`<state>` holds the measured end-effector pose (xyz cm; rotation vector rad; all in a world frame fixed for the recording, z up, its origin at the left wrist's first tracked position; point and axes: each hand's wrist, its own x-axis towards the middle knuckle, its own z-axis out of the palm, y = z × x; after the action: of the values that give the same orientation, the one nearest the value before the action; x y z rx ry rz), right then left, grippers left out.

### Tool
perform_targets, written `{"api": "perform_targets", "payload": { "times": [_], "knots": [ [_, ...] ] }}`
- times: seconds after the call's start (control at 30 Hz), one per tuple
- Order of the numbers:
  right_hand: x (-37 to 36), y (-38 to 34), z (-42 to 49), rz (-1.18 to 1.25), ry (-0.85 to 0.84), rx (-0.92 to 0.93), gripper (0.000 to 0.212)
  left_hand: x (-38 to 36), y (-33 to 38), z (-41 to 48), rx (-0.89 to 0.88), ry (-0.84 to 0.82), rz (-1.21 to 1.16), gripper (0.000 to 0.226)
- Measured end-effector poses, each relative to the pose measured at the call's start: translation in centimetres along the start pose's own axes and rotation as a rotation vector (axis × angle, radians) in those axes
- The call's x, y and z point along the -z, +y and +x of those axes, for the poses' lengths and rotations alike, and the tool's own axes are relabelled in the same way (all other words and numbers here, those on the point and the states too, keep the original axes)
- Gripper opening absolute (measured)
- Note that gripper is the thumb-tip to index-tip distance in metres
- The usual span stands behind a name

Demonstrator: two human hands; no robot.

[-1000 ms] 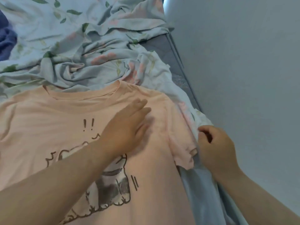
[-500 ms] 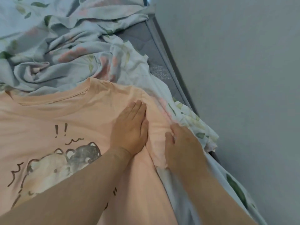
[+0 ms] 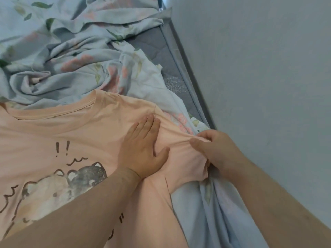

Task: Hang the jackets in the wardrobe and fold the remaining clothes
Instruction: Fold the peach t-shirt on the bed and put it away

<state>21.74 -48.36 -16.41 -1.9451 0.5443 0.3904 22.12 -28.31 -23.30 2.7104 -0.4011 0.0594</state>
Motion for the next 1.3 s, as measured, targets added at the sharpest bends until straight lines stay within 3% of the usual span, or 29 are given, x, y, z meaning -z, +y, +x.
{"api": "perform_targets", "payload": {
  "times": [0.13, 0.17, 0.23, 0.33, 0.47, 0.57, 0.77, 0.83, 0.9, 0.97, 1.03, 1.13, 1.3],
  "knots": [
    [0.4, -1.7, 0.6, 0.515, -0.205, -0.274, 0.012, -0.1, 0.1, 0.0, 0.001, -0.014, 0.057, 0.092],
    [0.6, -2.2, 0.7, 0.571, -0.274, -0.341, 0.027, -0.2, 0.1, 0.0, 0.000, -0.018, 0.063, 0.094],
    [1.0, -2.9, 1.1, 0.530, -0.395, -0.465, 0.054, -0.2, 0.1, 0.1, -0.001, -0.011, 0.064, 0.097],
    [-0.1, -3.3, 1.5, 0.261, -0.454, -0.516, 0.044, -0.3, 0.0, 0.0, -0.013, 0.015, 0.047, 0.096],
    [-2.2, -3.5, 1.1, 0.103, -0.424, -0.458, 0.023, -0.5, 0.1, -0.1, -0.011, 0.055, 0.026, 0.092],
    [-1.7, -3.3, 1.4, 0.112, -0.296, -0.346, 0.014, -0.6, 0.1, -0.1, -0.022, 0.076, 0.025, 0.091],
    [1.6, -2.7, 4.1, 0.214, 0.246, -0.087, 0.018, -0.8, -0.2, 0.1, -0.020, -0.008, 0.079, 0.107],
    [1.6, -2.0, 3.8, 0.159, 0.446, -0.042, 0.023, -0.8, -0.2, 0.2, -0.013, -0.043, 0.092, 0.112],
    [0.3, -1.5, 1.4, -0.029, 0.569, 0.183, 0.025, -0.8, -0.2, 0.2, -0.002, -0.061, 0.099, 0.114],
    [-2.0, -0.7, -1.8, -0.361, 0.521, 0.563, 0.037, -0.7, -0.2, 0.1, 0.001, -0.051, 0.076, 0.109],
    [-3.8, 1.1, -3.2, -0.665, 0.320, 0.744, 0.044, -0.5, -0.3, 0.0, -0.005, -0.017, 0.010, 0.094],
    [-3.4, 3.5, -2.6, -0.793, 0.108, 0.511, 0.048, -0.5, -0.6, 0.1, -0.009, 0.003, -0.032, 0.081],
    [-1.2, 7.4, -2.6, -0.987, 0.147, 0.498, 0.074, -0.9, -0.2, 0.5, 0.010, -0.059, 0.082, 0.101]
  ]
}}
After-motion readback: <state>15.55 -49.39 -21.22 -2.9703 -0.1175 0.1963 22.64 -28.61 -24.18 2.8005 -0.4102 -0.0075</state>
